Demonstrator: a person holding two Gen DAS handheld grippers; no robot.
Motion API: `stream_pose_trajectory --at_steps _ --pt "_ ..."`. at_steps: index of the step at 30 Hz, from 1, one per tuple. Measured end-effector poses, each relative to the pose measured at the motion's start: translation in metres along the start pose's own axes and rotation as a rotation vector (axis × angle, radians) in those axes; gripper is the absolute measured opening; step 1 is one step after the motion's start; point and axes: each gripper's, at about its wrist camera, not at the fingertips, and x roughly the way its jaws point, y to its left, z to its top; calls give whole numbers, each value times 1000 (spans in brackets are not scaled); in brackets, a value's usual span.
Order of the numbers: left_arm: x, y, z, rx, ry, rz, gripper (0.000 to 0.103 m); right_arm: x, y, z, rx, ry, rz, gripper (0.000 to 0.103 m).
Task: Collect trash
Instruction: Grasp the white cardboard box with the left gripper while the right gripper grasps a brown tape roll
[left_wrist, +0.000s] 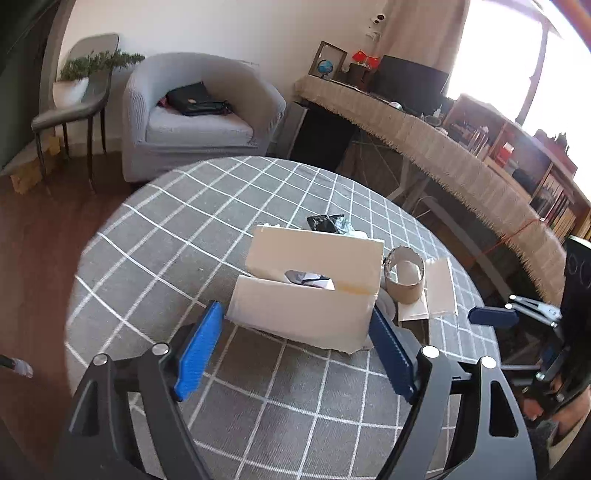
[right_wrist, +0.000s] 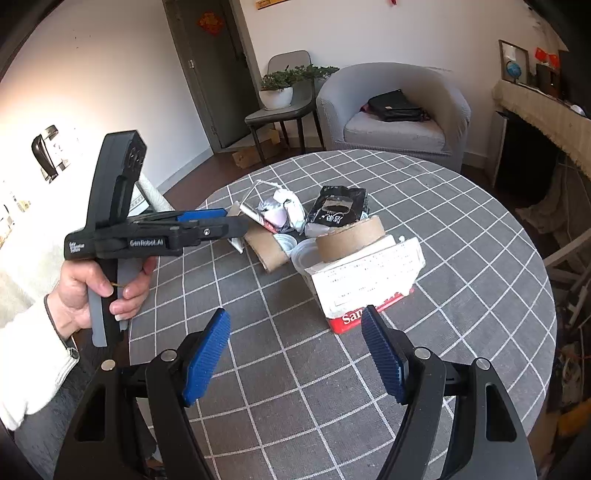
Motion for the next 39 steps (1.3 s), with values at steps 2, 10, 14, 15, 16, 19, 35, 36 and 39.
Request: stream_pose_trajectory --at_steps 2,10,14,15,16,19,35,36,39 --pt "4 2 0 -1 5 -9 82 1 -1 -1 1 3 -1 74" --pt "-5 1 1 6 -19 -15 78 1 -1 0 5 7 -5 74" --pt "-18 -2 2 13 -42 -14 78 2 5 3 -10 5 -3 74" --pt "-22 -3 2 14 -48 -14 78 2 6 3 -12 4 -2 74" --pt "-26 -4 3 16 -53 -12 78 2 8 4 -17 3 -1 74" --pt "-37 -6 0 30 -62 3 78 3 14 8 -35 -4 1 74" --pt "-95 7 -18 42 -89 93 78 52 46 34 -182 26 -43 55" --pt "-97 9 -19 40 -89 96 78 56 46 36 -180 29 -46 53" --pt "-105 17 -21 36 -91 101 78 65 49 41 -190 33 -71 51"
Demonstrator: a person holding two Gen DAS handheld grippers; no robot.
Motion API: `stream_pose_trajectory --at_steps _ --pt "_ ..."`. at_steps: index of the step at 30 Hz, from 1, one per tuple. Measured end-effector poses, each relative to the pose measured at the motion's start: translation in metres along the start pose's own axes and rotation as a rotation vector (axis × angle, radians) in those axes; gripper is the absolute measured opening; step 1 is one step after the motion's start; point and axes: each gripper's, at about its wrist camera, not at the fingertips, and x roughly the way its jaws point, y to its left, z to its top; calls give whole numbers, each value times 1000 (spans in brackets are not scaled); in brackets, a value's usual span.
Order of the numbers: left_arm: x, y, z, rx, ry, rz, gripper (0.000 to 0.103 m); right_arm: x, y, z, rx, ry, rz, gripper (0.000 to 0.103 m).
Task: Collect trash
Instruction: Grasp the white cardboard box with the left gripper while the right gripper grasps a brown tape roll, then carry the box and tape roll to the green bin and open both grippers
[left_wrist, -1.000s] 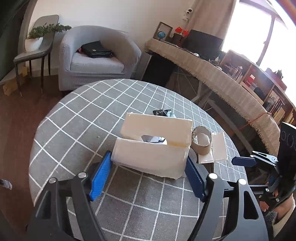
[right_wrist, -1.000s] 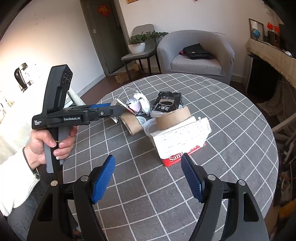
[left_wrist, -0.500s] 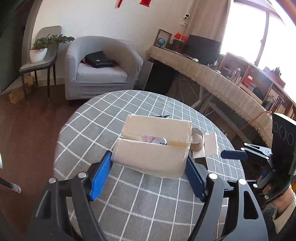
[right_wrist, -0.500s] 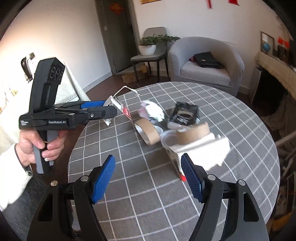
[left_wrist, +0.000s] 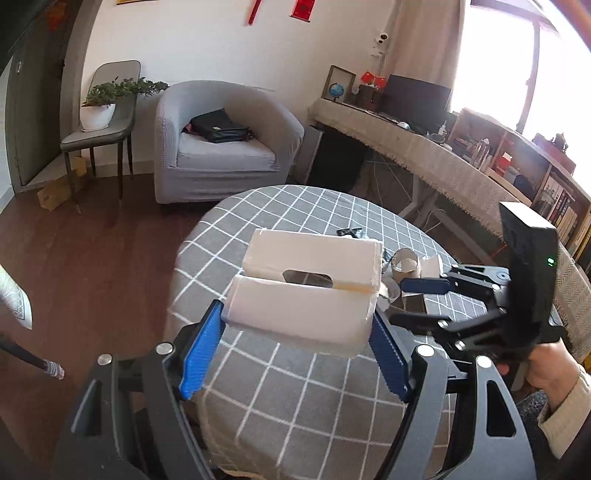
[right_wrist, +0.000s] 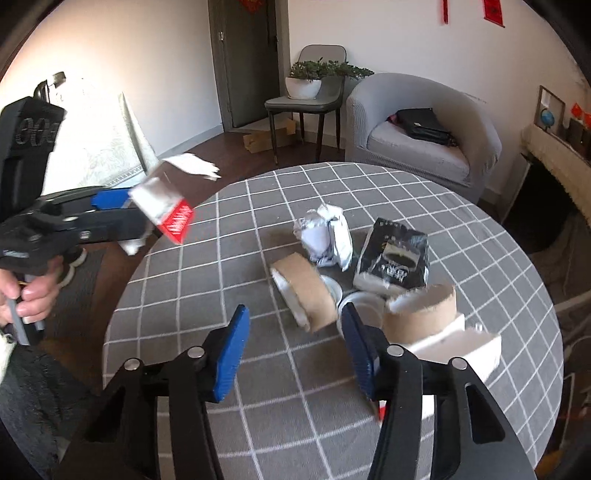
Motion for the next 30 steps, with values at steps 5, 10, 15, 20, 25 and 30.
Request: stream_pose_trajectory --at_steps 5,10,15,20,25,30 --pt "-12 11 -4 -3 -2 8 78 15 -1 8 3 25 -61 44" --pt "-25 25 -7 -12 -4 25 78 32 1 8 12 68 -81 24" --pt "-40 36 -13 -25 -14 39 78 28 -1 12 115 39 26 23" --pt "-52 41 -20 -36 -23 55 78 24 7 17 169 35 91 21" --pt "-60 45 -28 -48 -20 75 78 21 21 20 162 37 123 21" --pt "-65 52 -39 -70 -4 104 78 18 38 23 133 36 141 21"
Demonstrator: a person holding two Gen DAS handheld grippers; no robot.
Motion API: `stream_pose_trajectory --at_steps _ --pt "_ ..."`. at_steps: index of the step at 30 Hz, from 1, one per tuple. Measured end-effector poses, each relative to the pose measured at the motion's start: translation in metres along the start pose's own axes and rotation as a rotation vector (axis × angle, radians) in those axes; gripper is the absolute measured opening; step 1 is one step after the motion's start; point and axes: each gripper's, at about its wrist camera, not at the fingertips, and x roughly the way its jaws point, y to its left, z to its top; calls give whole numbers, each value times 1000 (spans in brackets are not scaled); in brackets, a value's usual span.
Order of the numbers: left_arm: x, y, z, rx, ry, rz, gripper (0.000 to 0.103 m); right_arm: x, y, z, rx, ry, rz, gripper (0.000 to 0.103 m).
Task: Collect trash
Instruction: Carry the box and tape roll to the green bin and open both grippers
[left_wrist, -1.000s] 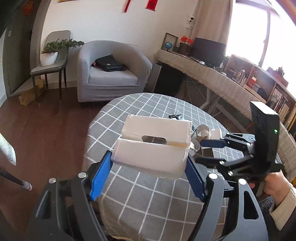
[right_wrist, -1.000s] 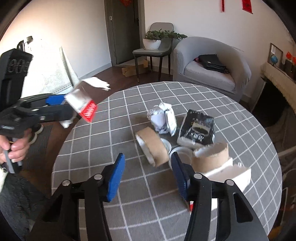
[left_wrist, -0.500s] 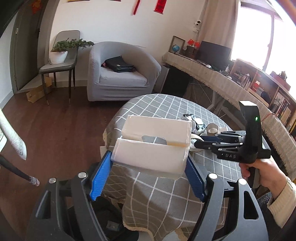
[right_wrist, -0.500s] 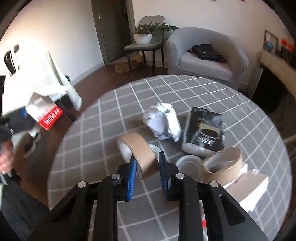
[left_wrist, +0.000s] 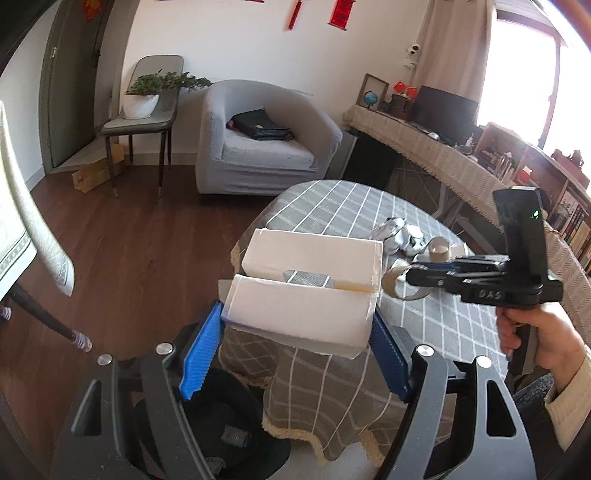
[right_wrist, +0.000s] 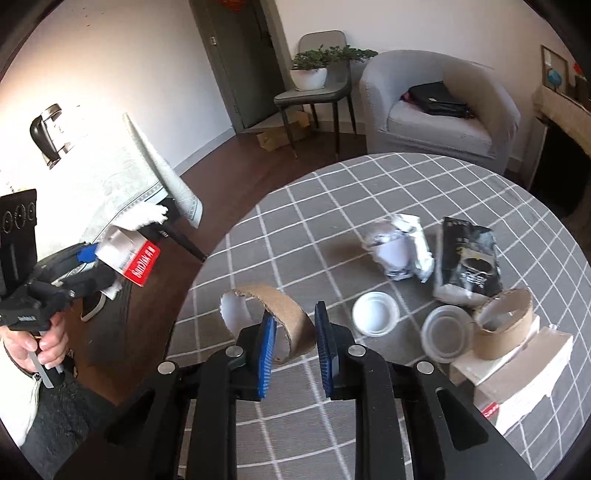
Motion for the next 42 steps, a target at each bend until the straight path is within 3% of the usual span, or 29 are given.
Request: stream_pose_trajectory --at_steps 11,19,27,35,39,42 --pt "4 26 -35 -33 86 98 78 5 39 9 -49 -16 67 21" --pt "19 46 -80 -13 221 180 78 21 84 12 -116 8 118 21" --pt "32 70 -122 -25 345 201 78 57 128 11 -179 72 128 21" --pt "42 96 -159 -44 468 226 82 102 173 3 -267 186 64 21" --pt "27 103 -165 -35 455 238 80 124 189 -3 -290 240 55 21" --pt "12 110 -160 -52 408 261 73 137 199 -7 -302 268 43 21"
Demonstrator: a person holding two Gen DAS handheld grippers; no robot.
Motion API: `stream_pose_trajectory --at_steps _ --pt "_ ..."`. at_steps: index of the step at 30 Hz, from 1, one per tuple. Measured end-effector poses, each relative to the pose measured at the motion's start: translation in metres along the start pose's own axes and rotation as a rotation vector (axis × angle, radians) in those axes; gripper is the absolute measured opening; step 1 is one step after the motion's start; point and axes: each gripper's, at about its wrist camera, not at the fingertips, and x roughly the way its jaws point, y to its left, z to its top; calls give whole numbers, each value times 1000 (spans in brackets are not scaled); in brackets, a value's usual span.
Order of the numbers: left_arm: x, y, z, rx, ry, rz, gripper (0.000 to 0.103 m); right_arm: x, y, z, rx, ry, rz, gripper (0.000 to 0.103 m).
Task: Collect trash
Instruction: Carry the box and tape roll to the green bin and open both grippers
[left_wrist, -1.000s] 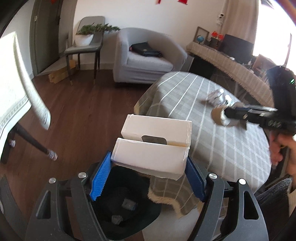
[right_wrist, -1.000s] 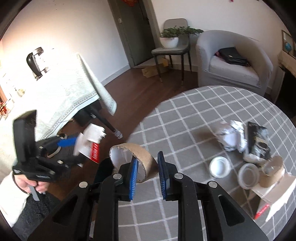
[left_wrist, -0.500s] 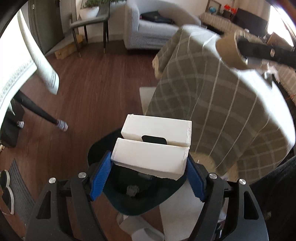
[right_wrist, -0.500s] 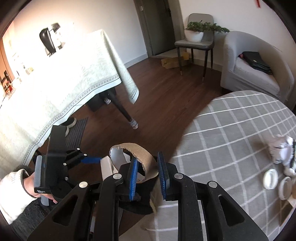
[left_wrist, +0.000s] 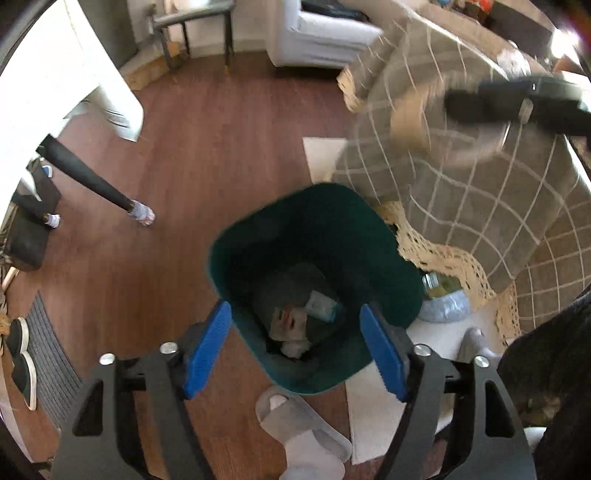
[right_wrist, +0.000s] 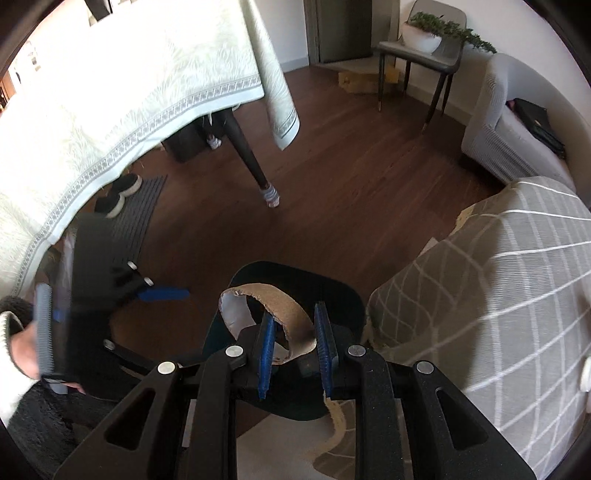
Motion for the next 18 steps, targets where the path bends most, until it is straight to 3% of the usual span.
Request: stream_pose_trajectory --at_steps 6,8,13,18 --pt "-31 28 7 -102 -109 11 62 29 15 -3 -25 65 7 21" --pt "-39 35 10 -132 -132 21 53 40 17 -5 -28 90 5 21" --pt "-57 50 14 -199 -181 36 41 65 19 -15 -25 159 2 21" --pt "-74 45 21 -208 -217 26 32 86 25 -26 -42 219 -12 21"
